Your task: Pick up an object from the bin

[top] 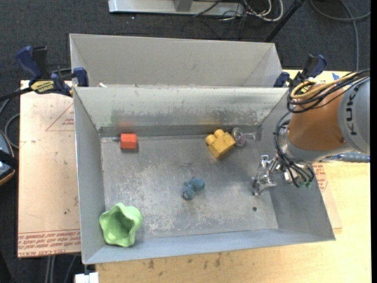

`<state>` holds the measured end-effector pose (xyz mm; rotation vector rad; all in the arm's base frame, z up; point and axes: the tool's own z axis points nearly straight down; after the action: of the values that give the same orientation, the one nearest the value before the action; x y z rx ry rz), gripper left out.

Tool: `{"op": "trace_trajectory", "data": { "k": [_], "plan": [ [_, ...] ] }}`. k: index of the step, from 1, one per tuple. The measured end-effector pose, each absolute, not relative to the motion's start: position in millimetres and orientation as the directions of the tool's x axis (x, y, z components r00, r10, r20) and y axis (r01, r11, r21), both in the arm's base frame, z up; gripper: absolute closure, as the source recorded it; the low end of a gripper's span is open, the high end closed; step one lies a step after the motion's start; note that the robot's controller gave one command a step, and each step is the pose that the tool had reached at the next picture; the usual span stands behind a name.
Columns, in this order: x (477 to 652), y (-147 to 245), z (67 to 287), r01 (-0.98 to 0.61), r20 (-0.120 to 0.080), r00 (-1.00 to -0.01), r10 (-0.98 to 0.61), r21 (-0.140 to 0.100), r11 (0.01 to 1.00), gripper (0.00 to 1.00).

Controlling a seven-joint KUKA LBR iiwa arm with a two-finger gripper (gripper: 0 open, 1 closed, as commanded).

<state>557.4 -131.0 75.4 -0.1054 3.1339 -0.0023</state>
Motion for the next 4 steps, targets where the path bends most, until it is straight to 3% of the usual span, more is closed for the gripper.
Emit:
{"op": "trace_trajectory", "data": {
  "k": [1,2,3,4],
  "plan": [
    [580.3,-123,250,-0.115,-0.013,-0.993,-0.115,-0.003,0.993,1.0],
    [578.4,-123,245,-0.115,-0.004,-0.993,-0.115,0.0,0.993,0.0],
    [584.5,-54,137,-0.224,0.005,-0.975,-0.224,0.006,0.975,0.0],
    [591.1,-1,139,0.13,-0.002,-0.992,0.13,0.003,0.992,0.0]
  ]
}}
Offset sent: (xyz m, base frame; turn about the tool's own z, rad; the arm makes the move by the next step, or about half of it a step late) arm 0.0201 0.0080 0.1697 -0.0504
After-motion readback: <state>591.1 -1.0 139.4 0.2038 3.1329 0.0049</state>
